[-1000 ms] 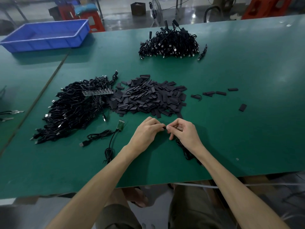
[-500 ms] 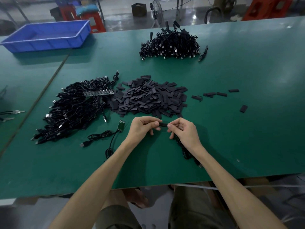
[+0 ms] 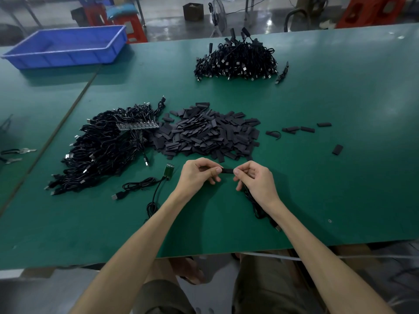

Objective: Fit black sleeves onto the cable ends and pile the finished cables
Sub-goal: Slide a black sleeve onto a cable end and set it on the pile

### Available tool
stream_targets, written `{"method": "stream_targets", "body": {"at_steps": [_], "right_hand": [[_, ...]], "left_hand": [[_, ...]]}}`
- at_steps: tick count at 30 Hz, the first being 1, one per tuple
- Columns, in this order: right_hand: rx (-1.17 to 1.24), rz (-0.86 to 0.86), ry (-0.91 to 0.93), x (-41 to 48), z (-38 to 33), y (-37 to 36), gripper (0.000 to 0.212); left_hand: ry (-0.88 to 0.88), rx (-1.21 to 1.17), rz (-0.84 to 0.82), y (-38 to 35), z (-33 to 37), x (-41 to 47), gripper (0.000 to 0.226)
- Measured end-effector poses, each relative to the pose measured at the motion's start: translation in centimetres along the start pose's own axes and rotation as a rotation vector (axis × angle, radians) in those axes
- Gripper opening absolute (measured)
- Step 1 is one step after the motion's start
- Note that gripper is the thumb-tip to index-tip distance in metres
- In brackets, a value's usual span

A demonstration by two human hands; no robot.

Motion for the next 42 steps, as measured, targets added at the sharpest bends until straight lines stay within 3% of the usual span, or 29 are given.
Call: {"method": "stream_targets", "body": {"at_steps": [7,15,28,34,36,39,42], "right_hand": [[-0.014,0.007,0.010,0.0,0.0,0.0,0.007],[-0.018,0.001,0.003,0.1,0.0,0.0,0.007],[-0.043,-0.003,0.009,0.3,-0.1,-0.1,0.007],[-0.022,0.026,-0.003,0.1,-0.3,0.1,0.007],[0.040,0.069,-0.020,0.0,-0.5,0.7,0.007],[0.098,0.129,-0.042,-0.1,-0.5,2.1,0.004],[0.116,0.191,-0.076,0.4,-0.3,3.9,0.006]], "left_hand": [[0.005,-0.013,-0.038,-0.1,0.3,0.0,0.012],[-0.039,0.001,-0.192,-0.6,1.0,-0.1,0.021],[-0.007,-0.016,-0.185,-0.3,0.8,0.0,0.018],[-0.019,0.041,-0.026,-0.1,1.5,-0.6,0.018],[-0.076,0.198,0.110,1.5,2.3,-0.9,0.015],[-0.165,0.646,0.392,5.8,3.8,-1.7,0.019],[-0.014,1.005,0.471,9.7,4.1,-2.2,0.024]]}}
Point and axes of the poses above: each hand's wrist, its own x-axis towards the middle knuckle, its own y-axis out of the back of the hand, z = x × y, the point moved 5 cm from there along x, towards the middle knuckle, and after that the axes turned 4 degrees about x, right-handed, at the moved point
